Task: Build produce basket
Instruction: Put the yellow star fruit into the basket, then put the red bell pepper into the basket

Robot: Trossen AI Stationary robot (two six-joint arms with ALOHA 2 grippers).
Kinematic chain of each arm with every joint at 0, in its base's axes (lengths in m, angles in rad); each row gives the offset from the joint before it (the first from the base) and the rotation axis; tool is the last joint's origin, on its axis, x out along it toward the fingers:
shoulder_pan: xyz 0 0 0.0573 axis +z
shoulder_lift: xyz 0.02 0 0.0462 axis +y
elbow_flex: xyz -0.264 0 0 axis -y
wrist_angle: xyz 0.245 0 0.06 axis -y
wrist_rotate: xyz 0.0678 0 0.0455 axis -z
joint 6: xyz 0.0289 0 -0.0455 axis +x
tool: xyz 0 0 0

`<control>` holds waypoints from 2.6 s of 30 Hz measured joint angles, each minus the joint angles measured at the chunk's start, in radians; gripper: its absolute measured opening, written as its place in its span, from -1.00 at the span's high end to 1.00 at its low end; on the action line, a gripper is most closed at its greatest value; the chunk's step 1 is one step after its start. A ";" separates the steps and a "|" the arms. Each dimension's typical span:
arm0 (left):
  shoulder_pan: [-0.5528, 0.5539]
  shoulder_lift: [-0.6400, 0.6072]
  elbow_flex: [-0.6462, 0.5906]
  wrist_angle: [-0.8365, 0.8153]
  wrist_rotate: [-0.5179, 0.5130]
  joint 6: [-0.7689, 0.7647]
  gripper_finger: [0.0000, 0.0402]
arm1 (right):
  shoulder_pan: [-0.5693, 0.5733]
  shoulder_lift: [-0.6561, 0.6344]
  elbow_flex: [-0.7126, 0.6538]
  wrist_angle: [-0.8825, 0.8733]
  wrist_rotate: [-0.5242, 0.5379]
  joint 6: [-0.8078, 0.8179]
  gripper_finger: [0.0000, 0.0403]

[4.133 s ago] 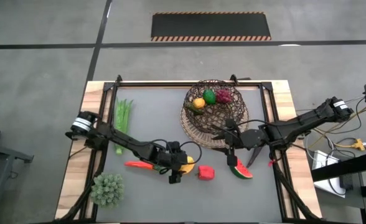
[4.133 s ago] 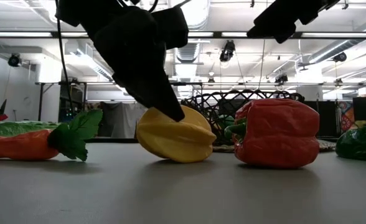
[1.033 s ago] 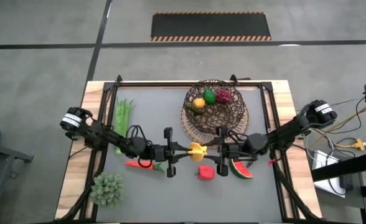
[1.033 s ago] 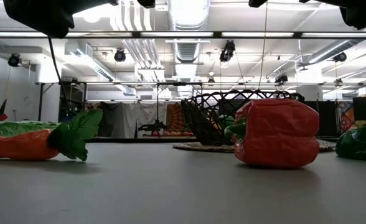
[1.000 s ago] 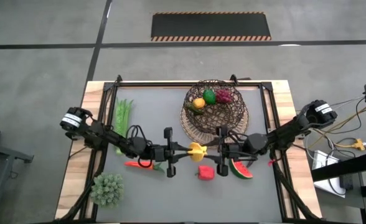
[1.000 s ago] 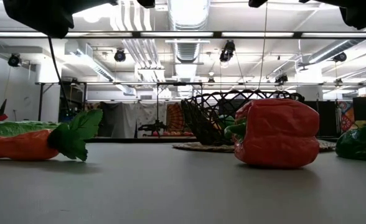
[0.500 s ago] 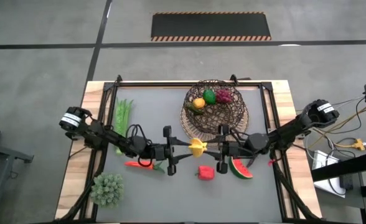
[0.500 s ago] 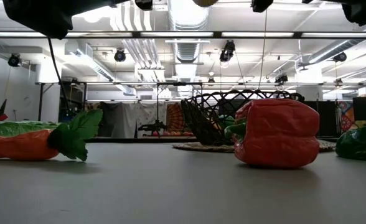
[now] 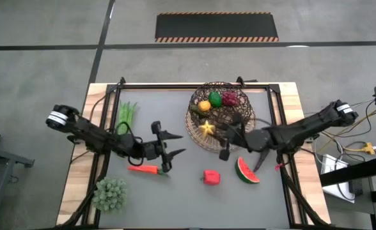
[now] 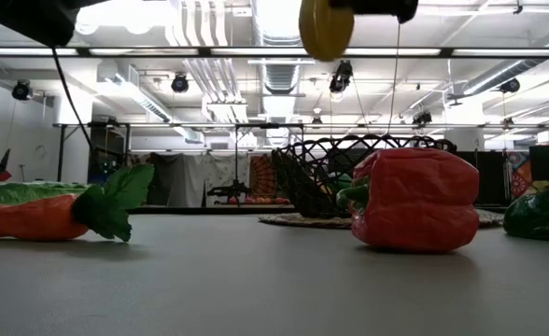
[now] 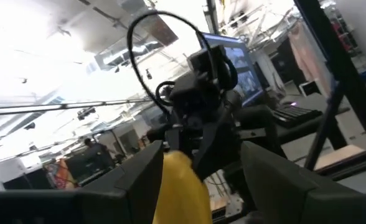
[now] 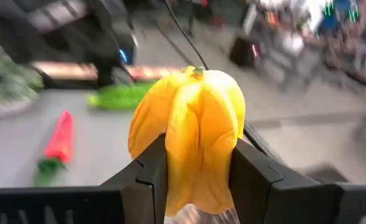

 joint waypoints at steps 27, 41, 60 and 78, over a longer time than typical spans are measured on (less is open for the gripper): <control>0.000 -0.162 -0.087 0.004 -0.011 0.005 0.01 | -0.676 0.331 0.315 -1.013 -0.524 -0.038 0.42; 0.000 -0.175 -0.101 0.002 -0.011 0.005 0.01 | -0.679 0.544 0.454 -1.120 -0.373 -0.130 0.33; 0.000 -0.175 -0.100 0.002 -0.011 0.005 0.01 | -0.680 0.552 0.455 -1.123 -0.370 -0.136 -0.22; -0.029 -0.152 -0.112 -0.147 0.112 -0.246 0.01 | -0.384 0.275 0.481 -1.068 -0.488 0.155 -0.19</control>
